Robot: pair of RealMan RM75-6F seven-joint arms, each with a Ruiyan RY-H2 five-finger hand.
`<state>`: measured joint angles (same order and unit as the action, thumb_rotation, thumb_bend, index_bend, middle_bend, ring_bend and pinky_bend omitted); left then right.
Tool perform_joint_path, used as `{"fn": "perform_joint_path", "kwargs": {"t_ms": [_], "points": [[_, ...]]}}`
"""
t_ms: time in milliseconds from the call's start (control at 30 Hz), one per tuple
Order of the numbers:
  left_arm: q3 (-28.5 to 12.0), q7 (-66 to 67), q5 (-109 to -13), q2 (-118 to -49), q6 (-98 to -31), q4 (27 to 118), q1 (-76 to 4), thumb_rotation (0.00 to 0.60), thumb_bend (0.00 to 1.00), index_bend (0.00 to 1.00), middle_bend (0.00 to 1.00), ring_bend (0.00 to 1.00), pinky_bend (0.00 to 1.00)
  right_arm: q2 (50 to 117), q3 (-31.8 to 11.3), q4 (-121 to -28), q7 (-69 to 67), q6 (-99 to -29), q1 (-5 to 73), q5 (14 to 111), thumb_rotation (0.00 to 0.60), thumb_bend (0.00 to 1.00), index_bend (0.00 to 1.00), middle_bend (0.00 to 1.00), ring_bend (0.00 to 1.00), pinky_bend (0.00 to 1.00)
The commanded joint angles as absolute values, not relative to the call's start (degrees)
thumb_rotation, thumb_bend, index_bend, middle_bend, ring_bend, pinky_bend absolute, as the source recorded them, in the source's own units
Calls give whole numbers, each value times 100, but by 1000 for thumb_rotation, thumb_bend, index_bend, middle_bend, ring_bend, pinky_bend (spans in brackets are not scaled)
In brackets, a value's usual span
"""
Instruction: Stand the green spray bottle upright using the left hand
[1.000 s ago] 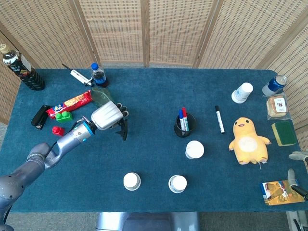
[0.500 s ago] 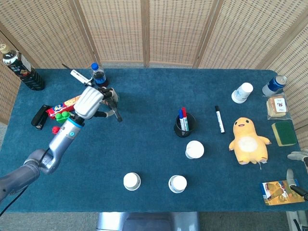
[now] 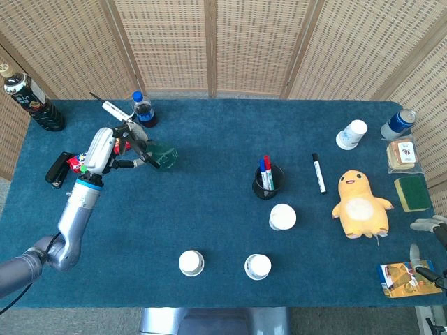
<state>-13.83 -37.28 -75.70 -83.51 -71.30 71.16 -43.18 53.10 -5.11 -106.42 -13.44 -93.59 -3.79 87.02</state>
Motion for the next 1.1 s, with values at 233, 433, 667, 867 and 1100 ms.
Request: {"fn": "perform_joint_path", "kwargs": {"t_ms": [233,433,667,867,1100], "points": [[-1829,-3853,-6573,-7814,-6206,8244,-4095,600,341,709,633,568,784,5363,-483,-10568,-1394,-9278,-355,8660,600,502,368,357,203,298],[-2029,-3409,-5998,-7672,-5712,8572,-4196,600,342,708,619,556,760,5389,-461,-10520,-1436,-9251,-366,8627,600,504,368,358,203,298],[-2118,-2671,-5629,-7606,-5419,8801,-4360,600,341,706,608,552,755,5434,-458,-10451,-1491,-9253,-374,8611,600,503,368,358,203,298],[-2122,-2314,-5506,-7665,-5295,8875,-4442,600,343,702,603,546,741,5461,-464,-10405,-1513,-9255,-375,8599,600,502,368,357,203,298],[-2088,-2124,-5508,-7787,-5227,8877,-4451,600,342,690,589,535,735,5445,-468,-10365,-1572,-9305,-406,8599,600,504,367,358,203,298]]}}
